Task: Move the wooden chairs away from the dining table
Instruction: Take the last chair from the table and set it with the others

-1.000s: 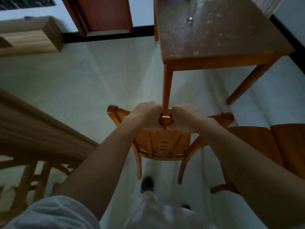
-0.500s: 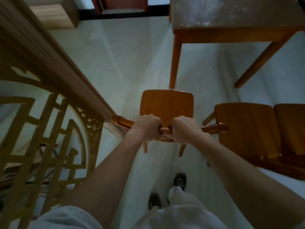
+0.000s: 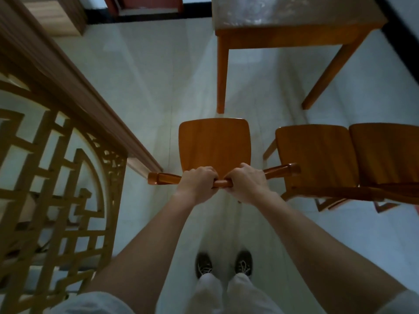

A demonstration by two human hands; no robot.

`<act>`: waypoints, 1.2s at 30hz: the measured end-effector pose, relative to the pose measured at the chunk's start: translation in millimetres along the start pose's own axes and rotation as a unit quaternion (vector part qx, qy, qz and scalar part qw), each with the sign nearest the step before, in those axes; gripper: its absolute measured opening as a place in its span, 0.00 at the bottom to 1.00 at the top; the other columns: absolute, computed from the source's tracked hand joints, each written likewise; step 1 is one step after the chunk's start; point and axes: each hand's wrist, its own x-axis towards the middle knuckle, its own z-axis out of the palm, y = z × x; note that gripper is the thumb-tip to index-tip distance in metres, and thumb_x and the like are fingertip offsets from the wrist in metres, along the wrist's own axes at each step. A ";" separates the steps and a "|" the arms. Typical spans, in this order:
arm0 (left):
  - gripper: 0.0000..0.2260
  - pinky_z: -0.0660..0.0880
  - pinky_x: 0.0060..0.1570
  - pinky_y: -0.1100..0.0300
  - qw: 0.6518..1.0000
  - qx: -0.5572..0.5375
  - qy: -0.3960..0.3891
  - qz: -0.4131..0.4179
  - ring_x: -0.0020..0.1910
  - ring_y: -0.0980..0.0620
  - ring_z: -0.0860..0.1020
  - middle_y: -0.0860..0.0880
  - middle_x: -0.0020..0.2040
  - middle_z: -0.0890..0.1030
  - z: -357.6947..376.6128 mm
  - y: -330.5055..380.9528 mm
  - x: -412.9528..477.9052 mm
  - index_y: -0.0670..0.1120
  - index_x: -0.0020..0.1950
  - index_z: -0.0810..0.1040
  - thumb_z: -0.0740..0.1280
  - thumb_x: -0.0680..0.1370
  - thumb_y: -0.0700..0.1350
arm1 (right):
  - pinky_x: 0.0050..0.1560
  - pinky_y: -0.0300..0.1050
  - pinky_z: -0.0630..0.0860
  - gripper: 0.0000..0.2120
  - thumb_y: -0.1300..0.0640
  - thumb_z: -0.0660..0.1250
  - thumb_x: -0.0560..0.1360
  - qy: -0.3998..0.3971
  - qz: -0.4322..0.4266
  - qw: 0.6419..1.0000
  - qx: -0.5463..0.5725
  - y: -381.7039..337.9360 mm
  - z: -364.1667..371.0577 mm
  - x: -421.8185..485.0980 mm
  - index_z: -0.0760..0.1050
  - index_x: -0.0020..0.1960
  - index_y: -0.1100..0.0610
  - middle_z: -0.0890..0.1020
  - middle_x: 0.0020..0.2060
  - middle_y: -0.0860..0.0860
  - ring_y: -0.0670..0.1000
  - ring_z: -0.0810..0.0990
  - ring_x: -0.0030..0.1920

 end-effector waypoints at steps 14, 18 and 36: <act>0.27 0.79 0.32 0.63 0.992 0.063 -0.092 0.051 0.33 0.57 0.79 0.57 0.46 0.80 5.0 -14.6 2.6 0.65 0.72 0.67 0.71 0.80 0.42 | 0.39 0.49 0.80 0.06 0.50 0.66 0.79 -0.084 -0.074 0.990 -0.091 35.6 -29.7 -10.2 0.79 0.54 0.45 0.80 0.37 0.45 0.48 0.79 0.34; 0.25 0.83 0.39 0.55 0.990 0.081 -0.083 0.085 0.38 0.53 0.82 0.53 0.49 0.83 9.9 -1.6 -10.2 0.61 0.73 0.69 0.72 0.80 0.41 | 0.39 0.49 0.80 0.05 0.51 0.65 0.79 -0.090 -0.074 0.990 -0.085 40.9 -24.6 -27.6 0.79 0.53 0.45 0.79 0.36 0.45 0.48 0.78 0.33; 0.17 0.82 0.36 0.55 0.988 0.033 -0.059 0.138 0.35 0.53 0.82 0.52 0.44 0.81 35.0 103.5 -2.5 0.54 0.70 0.74 0.66 0.83 0.40 | 0.26 0.37 0.65 0.05 0.52 0.68 0.78 -0.080 -0.018 0.995 -0.063 125.0 -25.6 -97.8 0.79 0.53 0.44 0.76 0.31 0.41 0.41 0.74 0.28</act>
